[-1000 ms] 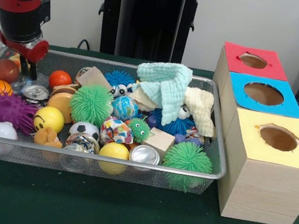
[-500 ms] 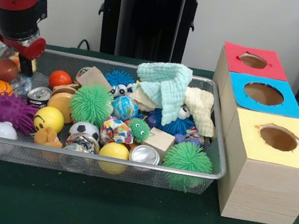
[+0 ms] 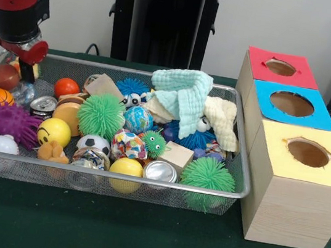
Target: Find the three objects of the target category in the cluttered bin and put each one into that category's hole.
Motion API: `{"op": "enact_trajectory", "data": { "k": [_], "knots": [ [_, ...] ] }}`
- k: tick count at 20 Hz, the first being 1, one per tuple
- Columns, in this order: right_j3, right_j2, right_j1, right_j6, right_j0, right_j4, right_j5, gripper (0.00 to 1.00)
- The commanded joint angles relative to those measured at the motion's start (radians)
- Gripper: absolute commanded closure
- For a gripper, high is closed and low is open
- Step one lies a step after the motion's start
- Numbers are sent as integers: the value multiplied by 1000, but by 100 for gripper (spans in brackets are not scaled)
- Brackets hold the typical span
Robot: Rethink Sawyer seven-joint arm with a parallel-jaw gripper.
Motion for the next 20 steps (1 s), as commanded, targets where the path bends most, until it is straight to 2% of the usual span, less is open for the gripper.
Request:
{"op": "enact_trajectory", "data": {
  "k": [1,4,5,9,15,20],
  "knots": [
    [-73,52,44,-34,-49,-3,-35,100],
    [-74,44,48,-36,-43,-19,-41,100],
    [-75,40,50,-29,-41,-17,-38,0],
    [-62,56,54,-12,-46,-28,-110,0],
    [-67,75,50,-19,-66,-10,-104,0],
    [-118,102,68,-40,-83,19,-54,0]
  ]
}}
